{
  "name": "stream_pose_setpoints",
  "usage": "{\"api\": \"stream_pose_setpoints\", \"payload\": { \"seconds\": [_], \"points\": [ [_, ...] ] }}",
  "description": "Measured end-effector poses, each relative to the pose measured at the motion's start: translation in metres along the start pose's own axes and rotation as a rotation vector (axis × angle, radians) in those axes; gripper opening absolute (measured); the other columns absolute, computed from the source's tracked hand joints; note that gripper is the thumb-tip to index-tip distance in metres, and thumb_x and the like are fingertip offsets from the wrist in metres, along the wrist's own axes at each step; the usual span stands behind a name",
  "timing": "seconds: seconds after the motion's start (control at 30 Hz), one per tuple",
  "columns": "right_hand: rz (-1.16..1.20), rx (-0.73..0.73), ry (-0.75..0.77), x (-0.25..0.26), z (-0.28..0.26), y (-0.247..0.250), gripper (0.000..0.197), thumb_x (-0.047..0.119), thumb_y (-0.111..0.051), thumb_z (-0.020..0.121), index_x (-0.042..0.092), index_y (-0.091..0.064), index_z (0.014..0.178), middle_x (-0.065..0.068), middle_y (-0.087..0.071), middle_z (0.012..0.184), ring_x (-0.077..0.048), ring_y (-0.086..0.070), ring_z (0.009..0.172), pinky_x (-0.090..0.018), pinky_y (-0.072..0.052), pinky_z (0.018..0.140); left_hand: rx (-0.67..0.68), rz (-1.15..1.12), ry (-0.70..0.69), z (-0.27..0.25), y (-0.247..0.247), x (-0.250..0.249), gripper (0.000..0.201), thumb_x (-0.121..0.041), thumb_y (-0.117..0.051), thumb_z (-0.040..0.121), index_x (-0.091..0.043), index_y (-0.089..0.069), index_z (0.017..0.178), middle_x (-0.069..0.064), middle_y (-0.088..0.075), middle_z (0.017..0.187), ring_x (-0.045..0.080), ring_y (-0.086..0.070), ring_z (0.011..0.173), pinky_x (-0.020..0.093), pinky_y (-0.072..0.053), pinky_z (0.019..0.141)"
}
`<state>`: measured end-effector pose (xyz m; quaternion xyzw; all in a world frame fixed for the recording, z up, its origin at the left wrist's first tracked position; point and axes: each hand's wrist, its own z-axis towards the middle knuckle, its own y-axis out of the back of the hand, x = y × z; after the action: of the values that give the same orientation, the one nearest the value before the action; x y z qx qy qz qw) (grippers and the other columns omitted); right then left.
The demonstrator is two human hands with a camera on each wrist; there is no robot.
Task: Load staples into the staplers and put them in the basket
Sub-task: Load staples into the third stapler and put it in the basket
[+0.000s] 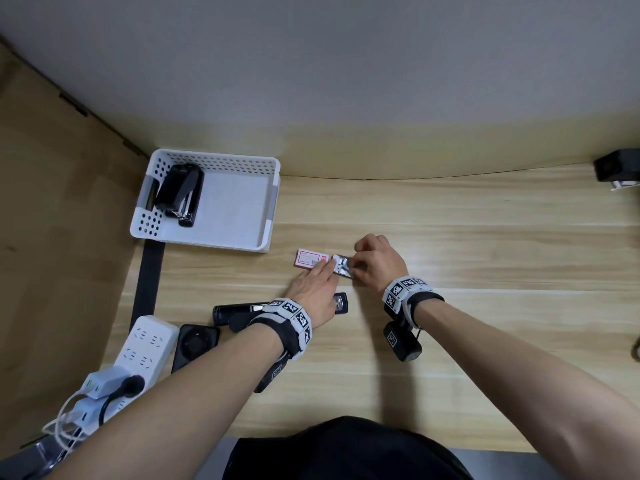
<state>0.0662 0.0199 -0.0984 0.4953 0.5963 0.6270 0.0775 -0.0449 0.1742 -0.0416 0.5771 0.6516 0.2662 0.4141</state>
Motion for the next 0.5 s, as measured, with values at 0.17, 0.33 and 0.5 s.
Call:
{"api": "stream_pose_setpoints", "payload": {
  "seconds": [0.17,0.33,0.5],
  "points": [
    [-0.018,-0.029,0.004,0.004,-0.001,-0.002,0.019,0.041,-0.073,0.075,0.023,-0.074,0.081,0.003,-0.056,0.097,-0.023,-0.048,0.093,-0.038,-0.048,0.075,-0.015,0.005,-0.004,-0.003,-0.002,0.002,0.052,-0.021,-0.047,0.088,-0.008,-0.044,0.138,0.009,-0.015,0.161,0.025,-0.014,0.147,0.039,-0.03,0.113],
    [-0.041,-0.031,-0.03,0.01,-0.002,-0.005,0.025,0.047,-0.067,0.077,0.023,-0.074,0.081,0.003,-0.057,0.098,-0.023,-0.049,0.093,-0.037,-0.046,0.077,-0.009,0.002,-0.015,-0.011,-0.002,0.002,0.049,-0.021,-0.047,0.09,-0.007,-0.044,0.137,0.01,-0.015,0.161,0.026,-0.012,0.148,0.039,-0.028,0.114],
    [-0.033,-0.034,-0.034,0.012,-0.003,-0.003,0.018,0.035,-0.069,0.081,0.018,-0.074,0.083,0.0,-0.059,0.099,-0.025,-0.049,0.095,-0.04,-0.047,0.078,-0.033,-0.032,-0.024,-0.02,-0.002,0.002,0.046,-0.019,-0.046,0.091,-0.007,-0.046,0.135,0.009,-0.018,0.16,0.025,-0.015,0.148,0.039,-0.026,0.115]
  ]
}}
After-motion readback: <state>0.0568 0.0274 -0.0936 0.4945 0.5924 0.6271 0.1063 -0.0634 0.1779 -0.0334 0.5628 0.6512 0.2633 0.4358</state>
